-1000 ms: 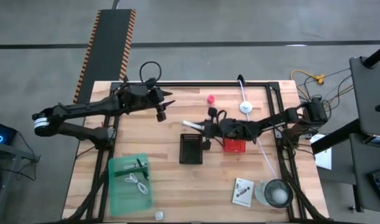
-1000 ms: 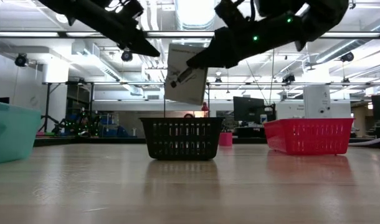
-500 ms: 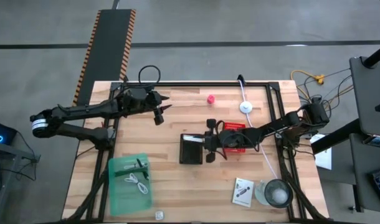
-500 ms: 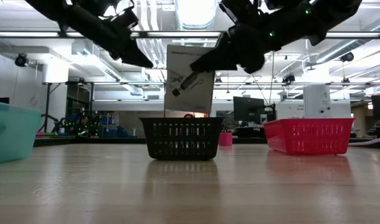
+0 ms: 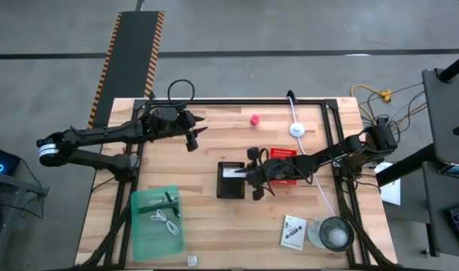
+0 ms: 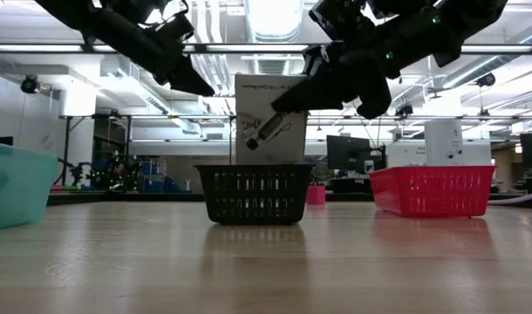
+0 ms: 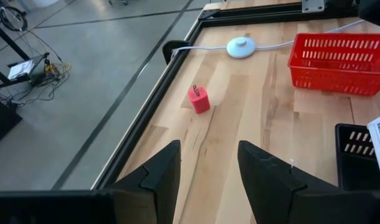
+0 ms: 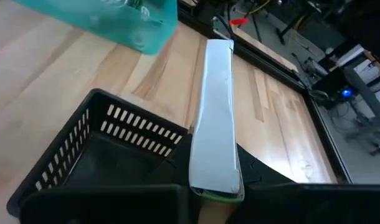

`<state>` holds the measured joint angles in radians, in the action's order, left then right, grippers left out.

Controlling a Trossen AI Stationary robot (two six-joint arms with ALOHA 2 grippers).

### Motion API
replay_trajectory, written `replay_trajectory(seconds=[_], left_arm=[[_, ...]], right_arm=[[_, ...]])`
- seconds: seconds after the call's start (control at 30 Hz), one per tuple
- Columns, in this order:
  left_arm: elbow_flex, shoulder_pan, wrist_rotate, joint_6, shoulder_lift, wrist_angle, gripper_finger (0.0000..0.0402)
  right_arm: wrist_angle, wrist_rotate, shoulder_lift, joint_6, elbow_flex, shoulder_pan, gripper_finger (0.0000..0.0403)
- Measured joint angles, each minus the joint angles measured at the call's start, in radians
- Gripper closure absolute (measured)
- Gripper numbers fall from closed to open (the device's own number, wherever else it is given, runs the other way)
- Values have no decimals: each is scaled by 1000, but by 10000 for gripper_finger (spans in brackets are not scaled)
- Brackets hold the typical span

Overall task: Pick and place items into bin
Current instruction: Put the top white card reader box into the black bin

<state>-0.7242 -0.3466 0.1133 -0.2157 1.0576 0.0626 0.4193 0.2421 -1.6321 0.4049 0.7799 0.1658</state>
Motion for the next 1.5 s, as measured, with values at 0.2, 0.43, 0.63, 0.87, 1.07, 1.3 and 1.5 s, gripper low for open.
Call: replay_trajectory(seconds=[0.2,0.43,0.63,0.87,1.07,1.3,1.5], left_arm=[[1,0,0,0,2,-2,258],[6,0,0,0,2,-2,258],[11,0,0,0,2,-1,258],[11,0,0,-1,2,-1,258],[11,0,0,-1,2,-1,258],[11,0,0,-1,2,-1,258],[11,0,0,-1,2,-1,258]], right_arm=[[8,-40,-28,102,0,4,377],[66,8,-73,145,0,-7,377],[72,50,-82,177,0,-8,377],[74,63,-82,178,0,-9,331],[77,99,-82,183,0,-9,276],[84,98,-82,183,0,-9,246],[103,98,-79,175,0,-9,244]])
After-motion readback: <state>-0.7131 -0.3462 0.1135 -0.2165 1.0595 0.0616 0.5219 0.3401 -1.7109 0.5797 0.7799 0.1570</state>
